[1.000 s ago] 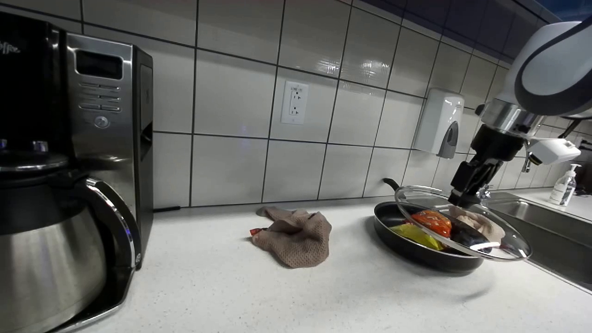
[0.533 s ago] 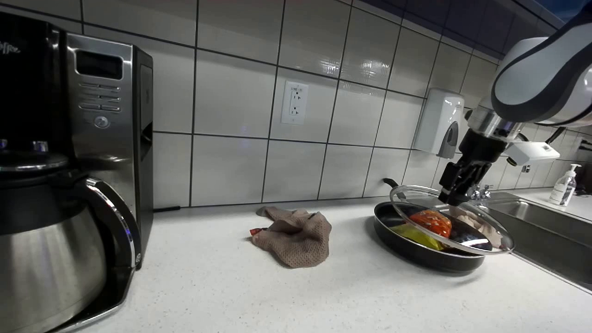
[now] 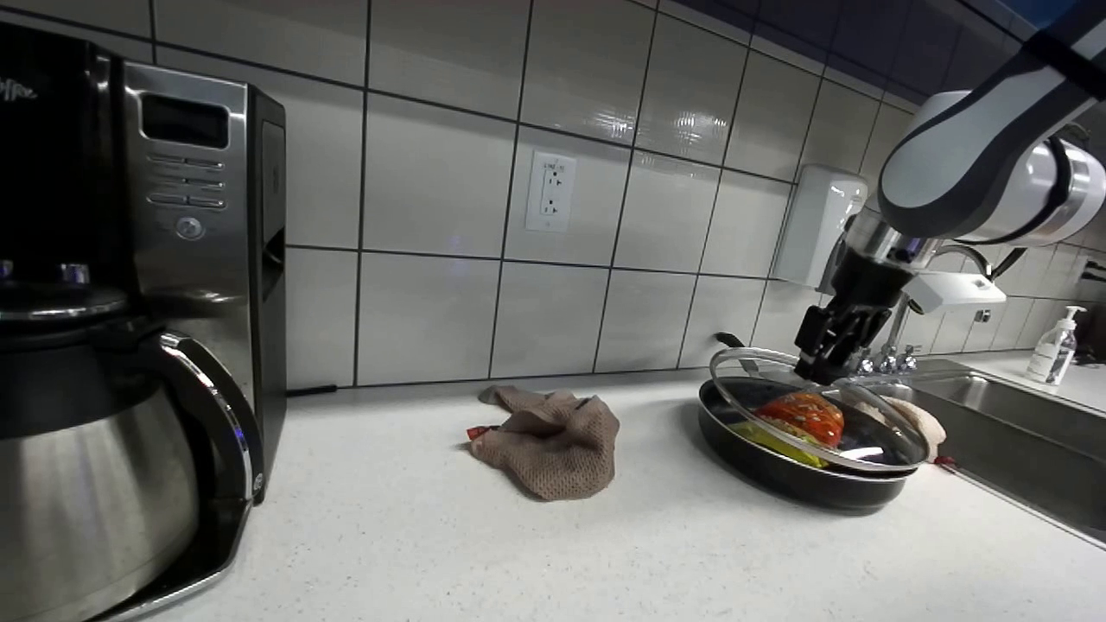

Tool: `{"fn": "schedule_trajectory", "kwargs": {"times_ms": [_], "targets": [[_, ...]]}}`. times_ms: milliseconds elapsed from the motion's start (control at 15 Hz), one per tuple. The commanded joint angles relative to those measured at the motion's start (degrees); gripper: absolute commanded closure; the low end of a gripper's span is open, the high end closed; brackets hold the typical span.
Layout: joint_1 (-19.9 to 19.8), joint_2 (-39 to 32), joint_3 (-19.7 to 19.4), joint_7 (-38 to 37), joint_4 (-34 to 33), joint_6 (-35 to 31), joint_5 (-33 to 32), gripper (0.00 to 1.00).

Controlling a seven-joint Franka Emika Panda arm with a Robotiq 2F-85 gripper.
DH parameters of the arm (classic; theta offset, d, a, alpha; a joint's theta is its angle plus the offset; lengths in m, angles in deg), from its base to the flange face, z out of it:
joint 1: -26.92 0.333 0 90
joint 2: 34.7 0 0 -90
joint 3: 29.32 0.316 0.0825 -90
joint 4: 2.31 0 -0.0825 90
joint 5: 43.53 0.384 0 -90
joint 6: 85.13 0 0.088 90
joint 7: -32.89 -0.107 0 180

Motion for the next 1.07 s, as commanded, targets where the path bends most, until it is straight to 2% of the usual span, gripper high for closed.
{"fn": "schedule_trajectory", "kwargs": {"times_ms": [0, 1000], "targets": [[-1.77, 0.11, 2.32, -0.27, -2.52, 1.59, 1.42, 0.61], [-3.38, -0.08, 3.68, 1.19, -2.37, 1.46, 3.12, 0.61]]}}
